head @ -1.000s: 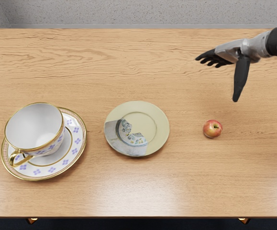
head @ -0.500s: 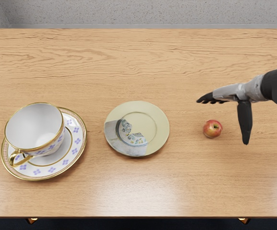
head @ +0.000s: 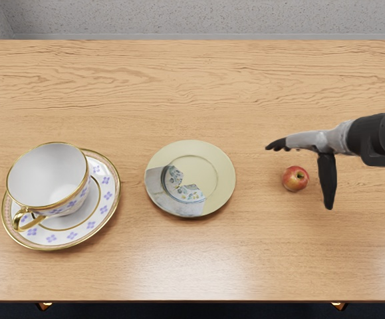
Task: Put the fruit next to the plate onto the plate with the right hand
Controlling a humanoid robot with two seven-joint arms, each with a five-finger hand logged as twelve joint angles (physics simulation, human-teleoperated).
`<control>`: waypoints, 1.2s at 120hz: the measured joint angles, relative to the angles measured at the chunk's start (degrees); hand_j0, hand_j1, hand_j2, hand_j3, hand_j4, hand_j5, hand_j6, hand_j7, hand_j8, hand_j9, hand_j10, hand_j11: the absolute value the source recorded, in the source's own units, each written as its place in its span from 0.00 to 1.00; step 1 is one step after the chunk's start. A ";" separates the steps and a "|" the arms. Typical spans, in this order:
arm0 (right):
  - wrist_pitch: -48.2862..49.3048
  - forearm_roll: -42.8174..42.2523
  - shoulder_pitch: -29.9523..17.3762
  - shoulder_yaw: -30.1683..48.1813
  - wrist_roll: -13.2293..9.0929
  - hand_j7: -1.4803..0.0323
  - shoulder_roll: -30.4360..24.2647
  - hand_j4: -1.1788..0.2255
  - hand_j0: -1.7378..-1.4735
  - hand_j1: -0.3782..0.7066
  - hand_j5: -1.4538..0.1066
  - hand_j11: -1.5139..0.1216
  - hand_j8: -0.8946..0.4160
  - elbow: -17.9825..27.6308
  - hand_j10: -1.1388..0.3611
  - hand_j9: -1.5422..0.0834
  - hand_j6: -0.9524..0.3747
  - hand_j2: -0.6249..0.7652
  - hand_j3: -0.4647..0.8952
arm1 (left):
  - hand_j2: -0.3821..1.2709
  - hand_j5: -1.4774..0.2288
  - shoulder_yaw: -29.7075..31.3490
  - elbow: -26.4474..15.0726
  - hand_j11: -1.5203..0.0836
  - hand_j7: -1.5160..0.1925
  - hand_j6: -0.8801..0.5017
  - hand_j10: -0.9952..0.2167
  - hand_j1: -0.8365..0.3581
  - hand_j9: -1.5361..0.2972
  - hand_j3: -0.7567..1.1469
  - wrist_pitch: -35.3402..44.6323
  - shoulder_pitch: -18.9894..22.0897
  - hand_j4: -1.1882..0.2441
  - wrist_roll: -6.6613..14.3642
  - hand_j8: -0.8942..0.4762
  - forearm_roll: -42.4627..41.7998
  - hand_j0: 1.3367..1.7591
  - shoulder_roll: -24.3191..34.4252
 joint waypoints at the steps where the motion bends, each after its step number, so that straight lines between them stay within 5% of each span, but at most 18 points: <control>1: 0.63 0.41 -0.05 0.34 0.00 0.95 -0.26 0.81 0.30 0.06 0.91 0.90 0.65 0.04 0.74 0.92 0.69 0.45 0.34 | 0.26 0.68 0.00 0.00 0.75 0.70 0.46 0.62 0.75 0.66 0.40 0.00 0.00 0.66 0.00 0.47 0.00 0.76 0.00; 26: 8.47 9.45 -1.76 6.26 0.00 0.95 -6.14 0.81 0.30 0.06 0.90 0.90 0.65 0.42 0.74 0.92 0.69 0.45 0.34 | 0.26 0.68 0.00 -0.01 0.75 0.70 0.46 0.62 0.75 0.66 0.40 0.00 0.00 0.66 0.00 0.47 0.00 0.76 0.00; 85: -11.51 -14.59 -12.71 7.17 0.00 0.95 7.54 0.81 0.30 0.06 0.90 0.90 0.65 0.14 0.73 0.92 0.69 0.45 0.34 | 0.26 0.68 0.00 0.00 0.75 0.70 0.46 0.62 0.75 0.66 0.40 0.00 0.00 0.66 0.00 0.47 0.00 0.76 0.00; 144: -20.36 -22.80 -18.77 6.77 0.00 0.80 7.86 0.69 0.30 0.26 0.76 0.76 0.52 0.12 0.62 0.78 0.56 0.42 0.34 | 0.26 0.68 0.00 0.01 0.75 0.70 0.46 0.62 0.75 0.66 0.40 0.00 0.00 0.66 0.00 0.47 0.00 0.76 0.00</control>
